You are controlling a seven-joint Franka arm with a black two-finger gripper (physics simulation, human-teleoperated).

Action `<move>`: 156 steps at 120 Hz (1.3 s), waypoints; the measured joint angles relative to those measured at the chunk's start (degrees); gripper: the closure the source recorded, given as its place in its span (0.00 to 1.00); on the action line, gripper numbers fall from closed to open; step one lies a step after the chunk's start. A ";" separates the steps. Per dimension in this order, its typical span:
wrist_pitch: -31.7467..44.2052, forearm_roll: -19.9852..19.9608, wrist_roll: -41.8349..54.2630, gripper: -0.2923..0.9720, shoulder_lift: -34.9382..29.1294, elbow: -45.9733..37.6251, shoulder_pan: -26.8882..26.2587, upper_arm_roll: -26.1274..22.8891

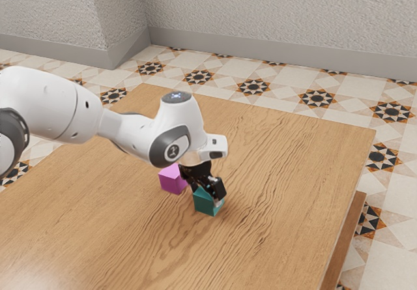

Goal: Pick up the blue block with one arm, and put the blue block on the pink block with one arm

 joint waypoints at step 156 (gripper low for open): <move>-9.18 0.20 -1.22 0.52 -14.24 -3.00 0.66 4.89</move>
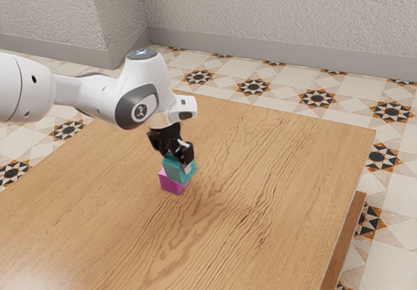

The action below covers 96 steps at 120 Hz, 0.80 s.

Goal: Pick up the blue block with one arm, and put the blue block on the pink block with one arm

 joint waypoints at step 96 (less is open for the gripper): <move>-4.07 0.04 3.26 0.54 6.49 8.36 3.71 2.31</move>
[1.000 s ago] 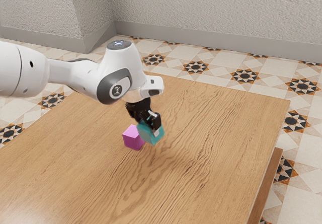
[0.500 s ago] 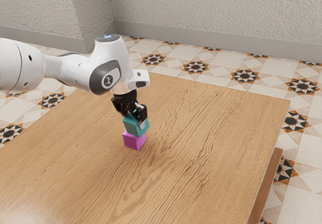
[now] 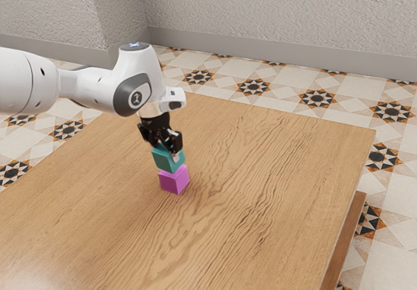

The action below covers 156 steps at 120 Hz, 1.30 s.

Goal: Pick up the blue block with one arm, and put the blue block on the pink block with one arm

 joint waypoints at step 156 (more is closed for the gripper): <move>-3.71 -1.15 3.94 0.26 -0.92 4.20 0.54 -0.59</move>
